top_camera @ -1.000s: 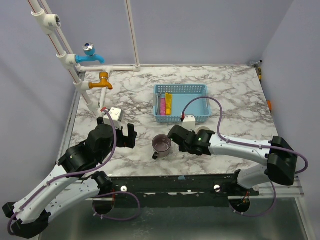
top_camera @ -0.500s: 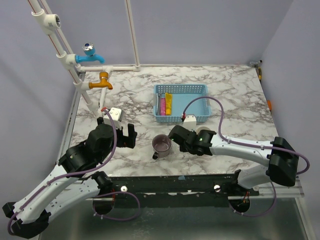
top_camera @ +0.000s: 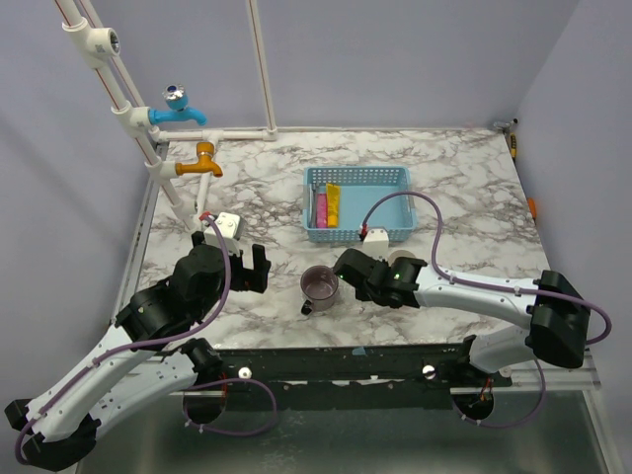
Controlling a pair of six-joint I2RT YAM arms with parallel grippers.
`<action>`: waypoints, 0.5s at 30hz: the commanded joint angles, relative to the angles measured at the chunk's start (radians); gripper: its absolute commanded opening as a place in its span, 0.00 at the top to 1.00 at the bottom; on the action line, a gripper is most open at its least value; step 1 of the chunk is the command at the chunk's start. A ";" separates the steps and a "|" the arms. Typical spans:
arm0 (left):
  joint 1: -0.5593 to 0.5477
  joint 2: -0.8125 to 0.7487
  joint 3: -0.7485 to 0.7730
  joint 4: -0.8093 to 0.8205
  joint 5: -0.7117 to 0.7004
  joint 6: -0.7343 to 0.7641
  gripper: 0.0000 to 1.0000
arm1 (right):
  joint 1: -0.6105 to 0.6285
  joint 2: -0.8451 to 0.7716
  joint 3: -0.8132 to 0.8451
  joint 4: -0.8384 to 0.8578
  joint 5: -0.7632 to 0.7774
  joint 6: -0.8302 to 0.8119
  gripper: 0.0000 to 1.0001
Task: Prepare toiletry sets of a toothbrush and toothpaste on the tray
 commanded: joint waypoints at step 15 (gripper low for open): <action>0.006 0.006 -0.009 -0.010 -0.024 -0.007 0.01 | 0.004 -0.021 0.062 -0.058 0.046 0.014 0.66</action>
